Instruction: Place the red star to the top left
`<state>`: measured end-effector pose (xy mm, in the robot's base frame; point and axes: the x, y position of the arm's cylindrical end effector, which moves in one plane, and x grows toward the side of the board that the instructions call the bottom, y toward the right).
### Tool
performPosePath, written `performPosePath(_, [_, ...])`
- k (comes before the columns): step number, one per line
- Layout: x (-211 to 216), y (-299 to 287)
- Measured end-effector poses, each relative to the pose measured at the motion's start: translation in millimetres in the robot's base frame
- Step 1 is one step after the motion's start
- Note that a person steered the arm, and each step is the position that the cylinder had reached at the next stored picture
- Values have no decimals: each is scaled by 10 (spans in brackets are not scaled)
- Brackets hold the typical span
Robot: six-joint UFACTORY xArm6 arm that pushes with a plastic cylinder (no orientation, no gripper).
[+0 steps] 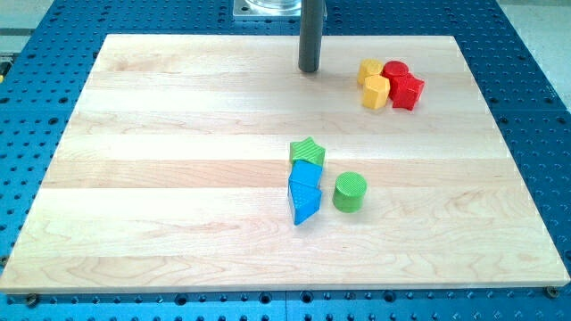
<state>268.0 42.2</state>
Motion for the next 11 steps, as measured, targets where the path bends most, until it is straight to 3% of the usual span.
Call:
performPosePath(3, [-94,-31])
performPosePath(4, [-497,285])
performPosePath(5, [-651,680])
performPosePath(6, [-654,680])
performPosePath(7, [-479,963])
performPosePath(8, [-478,1896])
performPosePath(9, [68,2411])
performPosePath(10, [815,2304])
performPosePath(11, [810,1958])
